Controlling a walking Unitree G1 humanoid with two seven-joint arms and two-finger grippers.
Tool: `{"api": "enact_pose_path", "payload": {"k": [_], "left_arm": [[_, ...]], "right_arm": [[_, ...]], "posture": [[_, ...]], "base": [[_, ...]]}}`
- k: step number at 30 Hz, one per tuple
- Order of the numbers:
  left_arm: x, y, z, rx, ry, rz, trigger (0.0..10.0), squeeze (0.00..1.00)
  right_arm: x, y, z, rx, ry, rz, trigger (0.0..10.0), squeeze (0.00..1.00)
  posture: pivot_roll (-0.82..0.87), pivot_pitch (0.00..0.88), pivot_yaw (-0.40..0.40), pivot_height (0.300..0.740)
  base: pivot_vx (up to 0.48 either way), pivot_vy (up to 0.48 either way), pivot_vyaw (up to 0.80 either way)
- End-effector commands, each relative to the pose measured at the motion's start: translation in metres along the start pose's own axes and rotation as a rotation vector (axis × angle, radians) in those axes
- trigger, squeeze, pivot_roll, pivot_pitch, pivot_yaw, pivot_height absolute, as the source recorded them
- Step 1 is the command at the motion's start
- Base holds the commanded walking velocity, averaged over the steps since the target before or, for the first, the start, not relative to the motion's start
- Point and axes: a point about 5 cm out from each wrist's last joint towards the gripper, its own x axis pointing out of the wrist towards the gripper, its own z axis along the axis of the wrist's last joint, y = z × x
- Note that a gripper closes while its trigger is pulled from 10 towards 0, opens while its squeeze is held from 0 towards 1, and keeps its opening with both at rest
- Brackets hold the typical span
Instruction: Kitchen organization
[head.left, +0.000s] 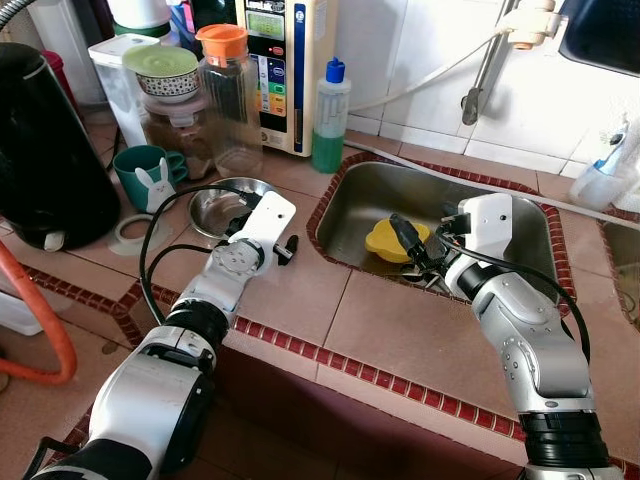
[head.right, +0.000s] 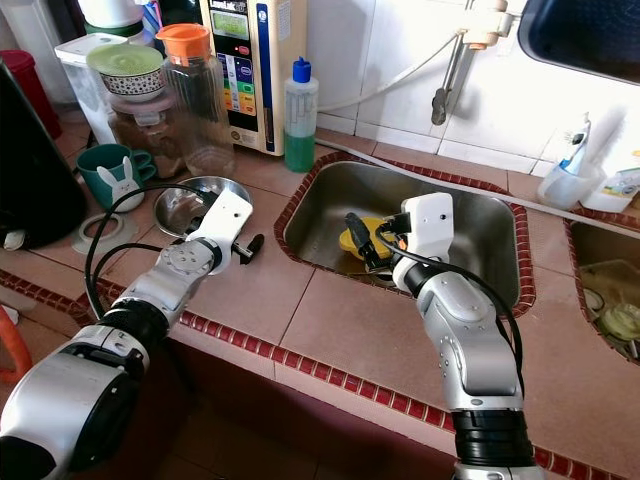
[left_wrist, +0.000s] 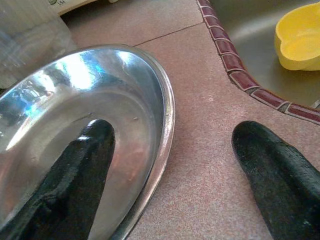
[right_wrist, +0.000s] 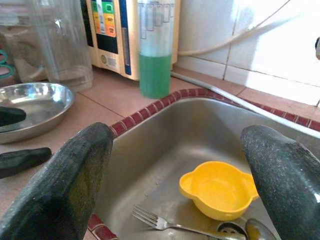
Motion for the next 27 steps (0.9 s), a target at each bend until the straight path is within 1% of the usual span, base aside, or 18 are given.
{"api": "enact_pose_path", "payload": {"k": [1, 5, 6, 7, 8, 15, 18, 20, 21, 22, 23, 24, 27], "left_arm": [[-0.002, 0.004, -0.019, 0.036, 0.083, 0.008, 10.0, 0.00], [-0.003, 0.015, -0.014, 0.041, 0.059, 0.074, 10.0, 0.00], [-0.004, 0.019, -0.014, 0.069, 0.061, 0.099, 10.0, 0.00], [-0.005, 0.025, -0.016, 0.115, 0.066, 0.128, 10.0, 0.00], [-0.005, 0.026, -0.017, 0.124, 0.069, 0.130, 10.0, 0.00], [-0.007, 0.027, -0.028, 0.165, 0.120, 0.093, 10.0, 0.00], [-0.007, 0.024, -0.031, 0.154, 0.133, 0.064, 10.0, 0.00], [-0.007, 0.019, -0.033, 0.163, 0.146, 0.011, 9.9, 0.00], [-0.007, 0.015, -0.035, 0.158, 0.155, -0.023, 7.4, 0.00], [-0.007, 0.014, -0.036, 0.156, 0.157, -0.031, 6.3, 0.00], [-0.007, 0.013, -0.036, 0.155, 0.159, -0.041, 1.6, 0.00], [-0.007, 0.010, -0.038, 0.158, 0.167, -0.070, 0.1, 0.00], [-0.007, 0.007, -0.040, 0.157, 0.175, -0.095, 0.0, 0.00]], "right_arm": [[-0.001, -0.001, 0.007, -0.013, -0.021, 0.000, 10.0, 0.00], [-0.001, -0.001, 0.007, -0.010, -0.019, -0.001, 10.0, 0.00], [-0.001, 0.000, 0.007, -0.009, -0.019, -0.001, 10.0, 0.00], [-0.001, 0.000, 0.006, -0.006, -0.019, -0.001, 10.0, 0.00], [-0.001, 0.000, 0.006, -0.005, -0.019, -0.001, 10.0, 0.00], [-0.002, 0.000, 0.006, -0.003, -0.016, -0.004, 10.0, 0.00], [-0.002, 0.000, 0.006, -0.003, -0.016, -0.005, 10.0, 0.00], [-0.002, 0.000, 0.007, -0.003, -0.018, -0.006, 10.0, 0.00], [-0.001, -0.001, 0.008, -0.002, -0.020, -0.006, 10.0, 0.00], [-0.001, -0.001, 0.008, -0.002, -0.020, -0.006, 10.0, 0.00], [-0.001, -0.001, 0.008, -0.002, -0.020, -0.007, 10.0, 0.00], [-0.001, -0.001, 0.008, -0.002, -0.021, -0.008, 10.0, 0.00], [0.000, -0.001, 0.009, -0.003, -0.021, -0.009, 10.0, 0.00]], "posture": [[0.04, 0.000, 0.011, 0.740], [0.04, 0.000, 0.010, 0.740], [0.04, 0.000, 0.011, 0.740], [0.04, 0.000, 0.011, 0.740], [0.04, 0.000, 0.012, 0.740], [0.04, 0.000, 0.014, 0.740], [0.04, 0.000, 0.014, 0.740], [0.04, 0.000, 0.013, 0.740], [0.04, 0.000, 0.014, 0.740], [0.04, 0.000, 0.015, 0.740], [0.04, 0.000, 0.015, 0.740], [0.04, 0.000, 0.015, 0.740], [0.04, 0.000, 0.016, 0.740]], "base": [[0.000, 0.000, 0.00], [0.000, 0.000, 0.00], [0.000, 0.000, 0.00], [0.000, 0.000, 0.00], [0.000, 0.000, 0.00], [0.000, 0.000, 0.00], [0.000, 0.000, 0.00], [0.000, 0.000, 0.00], [0.000, 0.000, 0.00], [0.000, 0.000, 0.00], [0.000, 0.000, 0.00], [0.000, 0.000, 0.00], [0.000, 0.000, 0.00]]}}
